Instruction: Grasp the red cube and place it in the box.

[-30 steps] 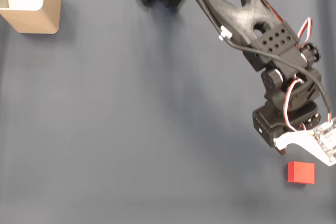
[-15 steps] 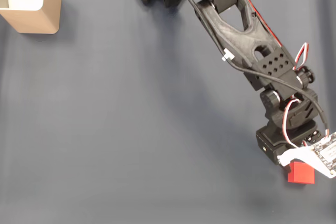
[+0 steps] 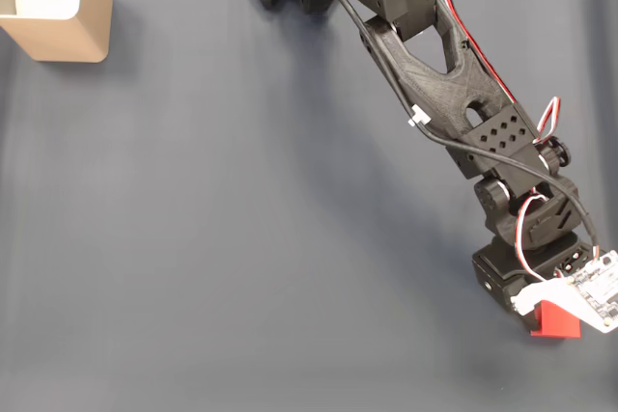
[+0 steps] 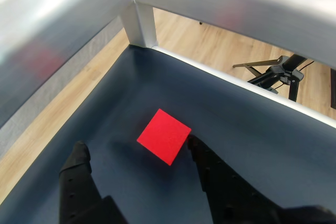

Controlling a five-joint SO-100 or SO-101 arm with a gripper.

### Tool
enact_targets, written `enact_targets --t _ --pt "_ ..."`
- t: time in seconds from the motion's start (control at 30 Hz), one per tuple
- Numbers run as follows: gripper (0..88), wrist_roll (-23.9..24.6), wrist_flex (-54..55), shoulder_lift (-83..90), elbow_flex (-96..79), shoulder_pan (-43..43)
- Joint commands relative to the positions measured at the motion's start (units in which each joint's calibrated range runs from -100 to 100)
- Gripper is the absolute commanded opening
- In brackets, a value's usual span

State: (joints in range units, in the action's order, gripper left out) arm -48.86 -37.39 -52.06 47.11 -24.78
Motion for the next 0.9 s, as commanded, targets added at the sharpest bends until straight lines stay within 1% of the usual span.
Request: enact_targets --t 0.0,0.53,0.87 --pt "42.6 0.15 0.92 0.76 3.44 0.49" --pt "42.7 0.63 1.24 0.07 2.98 0.84" --pt "42.7 0.34 4.11 -2.01 3.35 0.84"
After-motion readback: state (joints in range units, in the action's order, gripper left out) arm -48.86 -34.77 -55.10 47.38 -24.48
